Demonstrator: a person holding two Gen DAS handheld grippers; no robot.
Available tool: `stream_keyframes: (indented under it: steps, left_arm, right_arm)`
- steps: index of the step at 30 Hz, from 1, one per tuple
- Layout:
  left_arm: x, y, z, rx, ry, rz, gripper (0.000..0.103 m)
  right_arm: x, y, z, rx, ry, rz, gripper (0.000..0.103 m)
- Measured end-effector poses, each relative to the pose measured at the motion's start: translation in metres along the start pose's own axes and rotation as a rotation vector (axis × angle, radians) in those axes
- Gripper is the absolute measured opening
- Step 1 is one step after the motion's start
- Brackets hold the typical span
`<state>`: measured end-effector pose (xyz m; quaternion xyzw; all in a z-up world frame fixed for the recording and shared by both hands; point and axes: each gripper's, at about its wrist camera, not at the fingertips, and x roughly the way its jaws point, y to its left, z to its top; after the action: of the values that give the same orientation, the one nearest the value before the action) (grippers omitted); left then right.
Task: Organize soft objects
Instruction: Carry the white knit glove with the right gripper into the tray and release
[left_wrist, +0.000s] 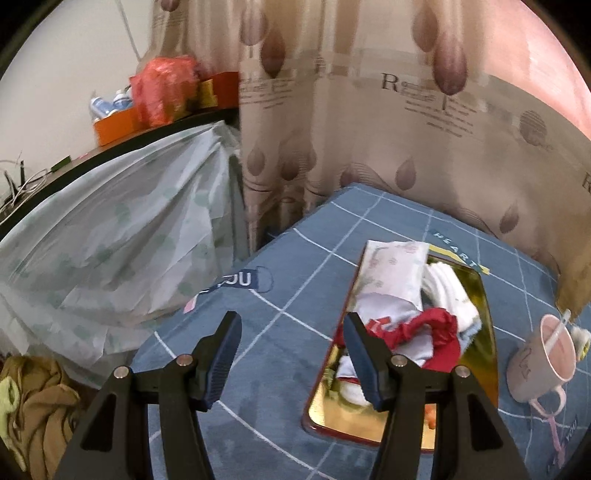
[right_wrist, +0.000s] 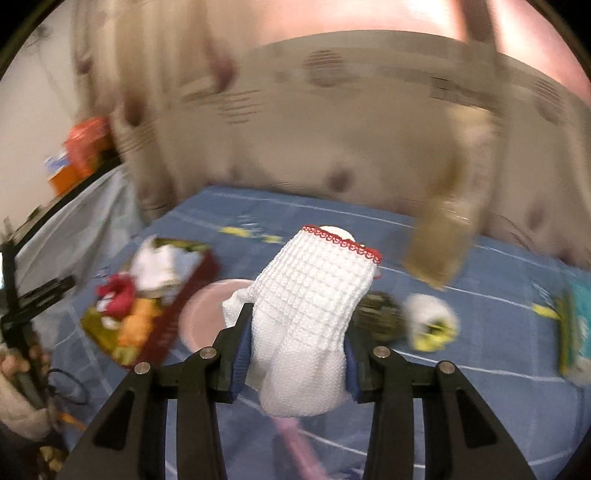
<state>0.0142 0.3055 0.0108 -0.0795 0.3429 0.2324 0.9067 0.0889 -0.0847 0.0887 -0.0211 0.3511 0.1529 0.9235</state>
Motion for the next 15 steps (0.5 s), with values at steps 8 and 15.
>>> stream_keyframes:
  steps: [8, 15]
  left_arm:
    - [-0.002, 0.019, 0.003, -0.066, -0.003, 0.008, 0.059]
    - [0.003, 0.028, 0.006, -0.092, 0.009, 0.012, 0.059]
  right_arm:
    - [0.067, 0.11, 0.012, -0.159, 0.078, 0.158, 0.038]
    - [0.112, 0.166, 0.006, -0.23, 0.149, 0.232, 0.038]
